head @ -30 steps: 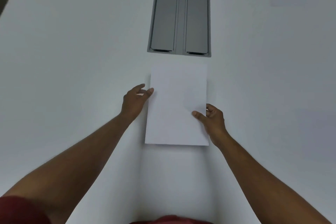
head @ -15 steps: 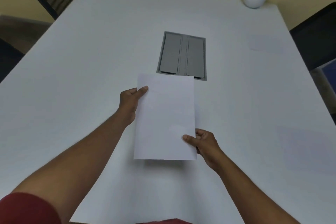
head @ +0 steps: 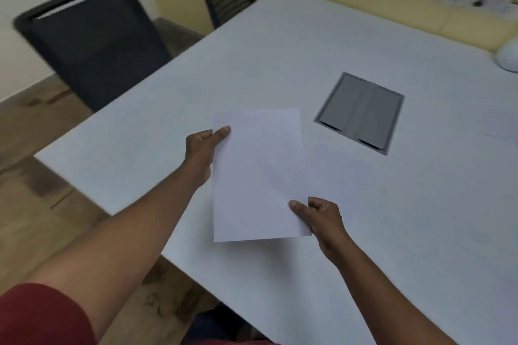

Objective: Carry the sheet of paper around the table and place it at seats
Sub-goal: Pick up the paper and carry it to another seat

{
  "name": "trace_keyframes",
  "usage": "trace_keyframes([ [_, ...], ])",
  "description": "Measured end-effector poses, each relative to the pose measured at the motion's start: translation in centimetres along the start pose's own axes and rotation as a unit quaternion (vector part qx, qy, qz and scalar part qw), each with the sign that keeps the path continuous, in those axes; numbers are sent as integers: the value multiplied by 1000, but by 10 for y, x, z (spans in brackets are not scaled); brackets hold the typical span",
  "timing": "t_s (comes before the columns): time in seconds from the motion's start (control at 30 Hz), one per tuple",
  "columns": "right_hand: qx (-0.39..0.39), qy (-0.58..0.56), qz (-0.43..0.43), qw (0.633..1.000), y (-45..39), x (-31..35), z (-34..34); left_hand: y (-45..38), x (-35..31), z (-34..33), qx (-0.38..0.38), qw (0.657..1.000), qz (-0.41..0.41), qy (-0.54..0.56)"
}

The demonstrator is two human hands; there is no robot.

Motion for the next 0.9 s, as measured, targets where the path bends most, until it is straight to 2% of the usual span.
trace_keyframes([
  [0.2,118,65,33,990,7,17,-68,75,-21,111,-139,988,-54,49],
  [0.27,159,94,44,982,15,20,-102,108,-26,151,-200,975,-71,70],
  [0.47,272,157,79,946,42,39,-211,196,-50,260,-316,931,-128,135],
  [0.67,361,192,102,907,74,49,-307,261,-57,350,-404,886,-161,162],
  [0.9,397,231,117,881,107,45,-427,304,-70,460,-449,854,-181,192],
])
Point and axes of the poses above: each hand's wrist, its own y-axis away from the middle knuckle, its own z-axis out of the back of the hand, x = y × z, the point moved 3 cm from there along -y, towards the middle knuckle, and after that the axes turned 5 degrees about y, right-handed, at the moved point
